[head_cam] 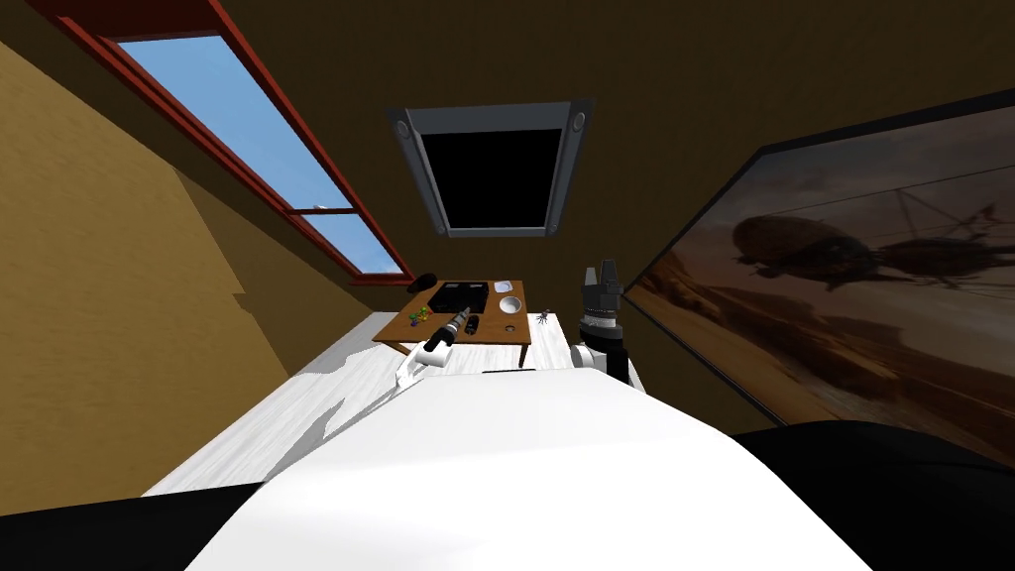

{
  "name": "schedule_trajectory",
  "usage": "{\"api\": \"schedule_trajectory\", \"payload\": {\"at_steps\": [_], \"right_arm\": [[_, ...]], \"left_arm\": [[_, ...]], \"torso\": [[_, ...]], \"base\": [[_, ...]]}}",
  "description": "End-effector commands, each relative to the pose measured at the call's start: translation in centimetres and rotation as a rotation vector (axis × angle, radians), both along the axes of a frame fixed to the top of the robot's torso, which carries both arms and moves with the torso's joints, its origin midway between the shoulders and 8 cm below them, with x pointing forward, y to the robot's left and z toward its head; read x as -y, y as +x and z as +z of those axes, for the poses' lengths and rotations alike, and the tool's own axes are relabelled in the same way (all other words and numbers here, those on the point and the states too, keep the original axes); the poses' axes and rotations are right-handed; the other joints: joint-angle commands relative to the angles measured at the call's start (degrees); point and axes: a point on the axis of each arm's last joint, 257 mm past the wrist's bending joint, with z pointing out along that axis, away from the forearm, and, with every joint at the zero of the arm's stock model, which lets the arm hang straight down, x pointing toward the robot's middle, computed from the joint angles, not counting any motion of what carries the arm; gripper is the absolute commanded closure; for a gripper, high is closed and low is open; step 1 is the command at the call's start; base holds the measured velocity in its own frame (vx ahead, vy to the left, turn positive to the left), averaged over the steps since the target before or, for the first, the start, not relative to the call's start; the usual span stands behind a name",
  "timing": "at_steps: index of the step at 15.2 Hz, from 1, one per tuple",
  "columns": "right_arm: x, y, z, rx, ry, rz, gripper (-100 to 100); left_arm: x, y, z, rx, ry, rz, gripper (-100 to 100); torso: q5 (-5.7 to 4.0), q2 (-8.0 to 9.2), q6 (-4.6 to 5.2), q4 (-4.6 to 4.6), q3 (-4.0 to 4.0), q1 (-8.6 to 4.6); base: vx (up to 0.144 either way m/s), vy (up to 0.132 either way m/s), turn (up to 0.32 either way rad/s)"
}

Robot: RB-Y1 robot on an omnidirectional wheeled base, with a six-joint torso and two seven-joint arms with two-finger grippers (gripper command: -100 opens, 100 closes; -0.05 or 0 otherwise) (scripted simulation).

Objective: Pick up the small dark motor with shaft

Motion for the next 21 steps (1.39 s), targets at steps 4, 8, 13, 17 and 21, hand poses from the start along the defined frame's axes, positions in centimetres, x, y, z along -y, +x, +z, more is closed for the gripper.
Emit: {"api": "schedule_trajectory", "payload": {"at_steps": [4, 8, 13, 17, 21], "right_arm": [[0.0, 0.0, 0.0, 0.000, 0.000, 0.000, 0], [0.0, 0.0, 0.0, 0.000, 0.000, 0.000, 0], [0.0, 0.0, 0.0, 0.000, 0.000, 0.000, 0], [0.0, 0.0, 0.0, 0.000, 0.000, 0.000, 0], [0.0, 0.0, 0.0, 0.000, 0.000, 0.000, 0]], "left_arm": [[-1.0, -0.9, -3.9, -0.123, 0.062, 0.004, -100], [-1.7, -1.8, -7.0, -0.225, 0.116, -0.001, -100], [-2.6, -3.2, -10.1, -0.339, 0.166, -0.006, -100], [-3.2, -4.5, -12.5, -0.432, 0.207, -0.017, -100], [-3.9, -6.3, -15.2, -0.546, 0.253, -0.034, -100]], "torso": [[0.00, 0.02, -0.01, 0.01, 0.01, 0.01], [0.00, 0.02, -0.01, 0.01, 0.02, 0.00], [0.00, 0.01, 0.00, 0.00, 0.01, 0.00], [0.00, 0.02, -0.01, 0.01, 0.01, 0.00], [-0.01, 0.02, -0.01, 0.01, 0.01, 0.01]], "base": [[0.008, -0.005, -0.054], [0.008, -0.005, -0.064], [0.009, -0.006, -0.067], [0.008, -0.004, -0.061], [0.008, -0.005, -0.062]]}}
